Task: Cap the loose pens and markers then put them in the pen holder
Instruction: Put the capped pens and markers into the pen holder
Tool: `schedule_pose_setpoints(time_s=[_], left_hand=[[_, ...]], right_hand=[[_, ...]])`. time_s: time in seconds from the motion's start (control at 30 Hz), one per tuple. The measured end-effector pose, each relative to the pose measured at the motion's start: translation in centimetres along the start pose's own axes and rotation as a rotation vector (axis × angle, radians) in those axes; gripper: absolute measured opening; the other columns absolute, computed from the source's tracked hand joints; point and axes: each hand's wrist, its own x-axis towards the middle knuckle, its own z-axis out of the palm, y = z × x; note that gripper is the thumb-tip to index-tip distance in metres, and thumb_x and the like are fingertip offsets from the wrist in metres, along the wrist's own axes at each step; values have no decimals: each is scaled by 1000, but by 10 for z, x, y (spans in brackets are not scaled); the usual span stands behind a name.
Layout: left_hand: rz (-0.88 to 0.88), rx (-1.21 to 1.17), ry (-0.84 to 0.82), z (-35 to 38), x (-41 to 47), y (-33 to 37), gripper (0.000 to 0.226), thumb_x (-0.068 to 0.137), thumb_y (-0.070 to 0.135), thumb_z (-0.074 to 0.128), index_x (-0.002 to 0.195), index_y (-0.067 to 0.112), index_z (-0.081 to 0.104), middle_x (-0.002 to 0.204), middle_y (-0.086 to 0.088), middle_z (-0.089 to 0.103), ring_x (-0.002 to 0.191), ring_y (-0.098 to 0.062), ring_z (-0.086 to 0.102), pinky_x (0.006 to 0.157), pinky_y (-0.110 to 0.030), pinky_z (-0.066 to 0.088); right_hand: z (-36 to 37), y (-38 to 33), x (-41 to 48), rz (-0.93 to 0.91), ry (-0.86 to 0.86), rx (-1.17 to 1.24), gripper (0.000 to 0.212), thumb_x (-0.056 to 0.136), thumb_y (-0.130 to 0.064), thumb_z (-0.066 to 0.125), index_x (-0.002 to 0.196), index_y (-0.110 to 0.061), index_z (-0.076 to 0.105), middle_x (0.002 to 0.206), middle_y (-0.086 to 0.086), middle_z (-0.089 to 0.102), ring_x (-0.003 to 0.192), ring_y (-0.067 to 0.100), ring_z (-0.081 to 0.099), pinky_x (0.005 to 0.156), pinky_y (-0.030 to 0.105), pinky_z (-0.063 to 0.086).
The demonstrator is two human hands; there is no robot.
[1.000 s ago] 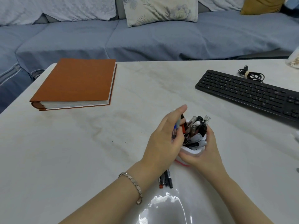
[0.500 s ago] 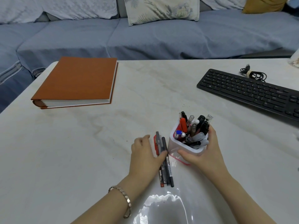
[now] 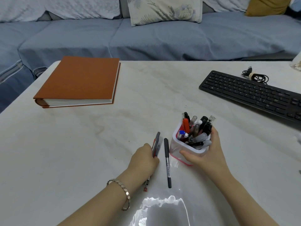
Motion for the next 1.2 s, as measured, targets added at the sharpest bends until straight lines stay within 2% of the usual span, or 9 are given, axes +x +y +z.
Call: schedule_pose_setpoints(time_s=[0.13, 0.3, 0.4, 0.5, 0.63, 0.73, 0.9, 1.0, 1.2], left_hand=[[20, -119, 104, 1, -1, -6, 15, 96, 18, 34, 85, 8, 38, 94, -12, 42, 58, -17, 41, 54, -26, 31], [218, -836, 323, -32, -15, 20, 20, 95, 10, 39, 86, 27, 46, 88, -2, 64, 82, -7, 62, 81, -21, 48], [425, -1081, 315, -55, -26, 46, 21, 95, 9, 38, 93, 28, 46, 93, 1, 68, 100, -15, 64, 92, -33, 48], [552, -1188, 304, -60, -30, 66, 24, 93, 6, 40, 95, 29, 47, 97, 6, 69, 106, -15, 63, 96, -37, 47], [569, -1186, 214, -39, -25, 86, 24, 92, -2, 42, 107, 15, 48, 99, 4, 67, 106, -11, 62, 95, -29, 48], [474, -1060, 130, -19, -19, 89, 26, 89, -9, 41, 110, 3, 51, 103, 0, 66, 104, -2, 59, 88, -11, 47], [471, -1027, 223, -20, -15, 88, 51, 86, -7, 49, 107, 38, 41, 100, -3, 66, 99, -11, 63, 78, -13, 51], [620, -810, 423, -31, -16, 86, 66, 86, 7, 58, 118, 55, 27, 101, 11, 59, 82, -9, 63, 81, -19, 51], [895, -459, 549, -22, -11, 73, 52, 90, 3, 48, 129, 36, 38, 137, 13, 42, 121, 3, 47, 96, -12, 41]], right_hand=[[-2, 5, -2, -2, -9, -48, 70, 42, -44, 78, 99, -56, 39, 101, -3, 57, 98, 15, 59, 84, 27, 48], [-4, 6, -1, -17, -22, -54, 71, 43, -42, 78, 101, -55, 39, 103, -4, 58, 99, 12, 59, 87, 25, 50], [-2, 2, -1, -9, -7, -25, 67, 41, -44, 77, 94, -60, 40, 94, -13, 57, 88, 1, 59, 75, 12, 46], [-2, 3, 0, -15, -13, -15, 64, 43, -41, 80, 95, -48, 44, 85, -12, 53, 78, 7, 55, 73, 21, 46], [-1, 9, 2, -14, -12, -25, 76, 43, -38, 83, 105, -51, 40, 103, -5, 60, 98, 12, 60, 83, 30, 50], [2, 8, 6, -20, 9, 29, 65, 52, -35, 84, 106, -31, 48, 100, -2, 65, 97, 15, 65, 79, 33, 53], [3, 13, 6, 33, -3, 20, 78, 48, -54, 81, 111, -26, 45, 104, 0, 63, 100, 18, 63, 81, 34, 53], [0, 11, 0, 31, -4, -26, 87, 43, -46, 84, 115, -49, 35, 116, -9, 56, 110, 12, 56, 87, 27, 48], [-1, 4, -4, -7, -22, -39, 83, 45, -41, 79, 109, -59, 30, 119, -14, 52, 115, 5, 51, 89, 20, 43]])
